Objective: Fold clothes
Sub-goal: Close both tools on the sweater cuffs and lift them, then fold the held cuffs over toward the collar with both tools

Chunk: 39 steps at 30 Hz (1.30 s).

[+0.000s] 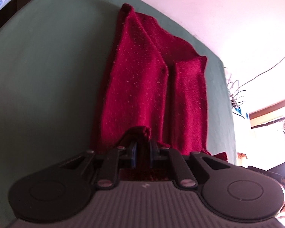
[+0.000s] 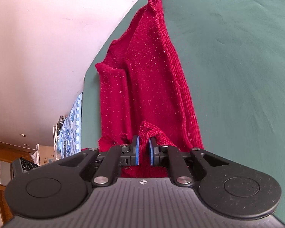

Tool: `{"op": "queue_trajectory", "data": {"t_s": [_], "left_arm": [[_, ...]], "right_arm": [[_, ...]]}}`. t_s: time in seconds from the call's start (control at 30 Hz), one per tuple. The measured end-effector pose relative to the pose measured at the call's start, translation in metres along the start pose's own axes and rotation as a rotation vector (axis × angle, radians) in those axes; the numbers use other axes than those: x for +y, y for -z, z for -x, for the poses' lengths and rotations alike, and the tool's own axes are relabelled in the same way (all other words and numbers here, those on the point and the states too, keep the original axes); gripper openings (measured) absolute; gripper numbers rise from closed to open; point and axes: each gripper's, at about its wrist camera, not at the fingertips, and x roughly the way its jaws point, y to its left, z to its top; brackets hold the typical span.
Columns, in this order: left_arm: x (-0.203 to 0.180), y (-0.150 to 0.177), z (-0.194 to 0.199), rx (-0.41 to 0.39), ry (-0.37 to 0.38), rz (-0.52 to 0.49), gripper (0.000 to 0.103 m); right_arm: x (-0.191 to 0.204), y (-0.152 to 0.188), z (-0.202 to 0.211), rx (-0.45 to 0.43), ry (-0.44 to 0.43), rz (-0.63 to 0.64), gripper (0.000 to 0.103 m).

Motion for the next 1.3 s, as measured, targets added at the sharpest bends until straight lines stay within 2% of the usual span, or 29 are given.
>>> {"op": "queue_trajectory", "data": {"t_s": [0.23,0.5,0.57,0.6,0.63,0.7,0.8,0.83,0.93,1.03,1.07,1.13,1.3], "left_arm": [[0.004,-0.021,-0.023,0.009,-0.022,0.016,0.007],[0.014,-0.036,-0.036,0.008,-0.036,0.035,0.01],[0.018,-0.039,-0.037,0.007,-0.028,0.044,0.011],[0.02,-0.041,-0.037,0.004,-0.027,0.045,0.011],[0.022,-0.043,-0.037,0.001,-0.029,0.045,0.011],[0.026,-0.047,-0.033,-0.006,-0.03,0.048,0.011],[0.029,-0.047,-0.016,-0.046,-0.04,-0.004,0.011],[0.028,-0.045,-0.009,-0.062,-0.054,-0.038,0.014],[0.021,-0.026,0.011,-0.076,-0.08,-0.159,0.041],[0.013,0.001,0.021,-0.064,-0.064,-0.265,0.044],[0.01,0.009,0.02,-0.063,-0.065,-0.292,0.051],[0.006,0.023,0.017,-0.065,-0.076,-0.341,0.057],[0.0,0.031,-0.01,-0.029,-0.097,-0.363,0.055]], "right_arm": [[-0.002,-0.012,-0.008,-0.015,0.039,0.041,0.011],[-0.009,-0.019,-0.015,-0.024,0.038,-0.005,0.013],[-0.007,-0.02,-0.012,-0.051,0.041,0.003,0.015],[-0.006,-0.02,-0.008,-0.082,0.046,0.012,0.02],[-0.003,-0.02,-0.001,-0.128,0.057,0.029,0.028],[0.005,-0.018,0.016,-0.217,0.081,0.086,0.028],[0.029,-0.006,0.034,-0.24,0.103,0.284,0.028],[0.037,0.0,0.036,-0.228,0.133,0.355,0.03],[0.041,0.014,0.036,-0.187,0.217,0.479,0.032],[0.033,0.024,0.032,-0.13,0.244,0.509,0.032],[0.031,0.026,0.03,-0.119,0.247,0.516,0.032],[0.032,0.032,0.024,-0.109,0.259,0.54,0.032],[0.042,0.041,-0.002,-0.1,0.328,0.645,0.032]]}}
